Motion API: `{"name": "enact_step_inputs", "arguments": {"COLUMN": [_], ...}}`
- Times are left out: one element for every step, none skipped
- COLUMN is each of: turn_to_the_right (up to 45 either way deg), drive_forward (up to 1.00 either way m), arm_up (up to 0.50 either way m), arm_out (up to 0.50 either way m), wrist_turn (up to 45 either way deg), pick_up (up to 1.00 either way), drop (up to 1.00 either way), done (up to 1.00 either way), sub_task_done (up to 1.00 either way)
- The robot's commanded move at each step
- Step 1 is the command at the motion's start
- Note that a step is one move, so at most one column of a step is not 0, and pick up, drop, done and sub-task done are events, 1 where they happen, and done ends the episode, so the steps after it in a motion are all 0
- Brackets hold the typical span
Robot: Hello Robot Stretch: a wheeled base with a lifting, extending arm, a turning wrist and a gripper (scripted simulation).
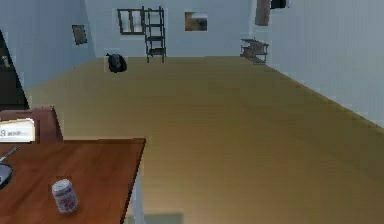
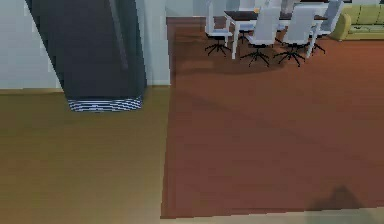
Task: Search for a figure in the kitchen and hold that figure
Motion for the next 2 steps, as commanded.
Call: {"name": "enact_step_inputs", "arguments": {"turn_to_the_right": [0.0,-9.0], "drive_forward": [1.00,0.00], "arm_up": [0.00,0.00], "arm_out": [0.00,0.00], "wrist_turn": [0.0,0.0], "pick_up": [0.00,0.00], "drop": [0.00,0.00], "done": [0.00,0.00], "sub_task_done": [0.00,0.00]}}
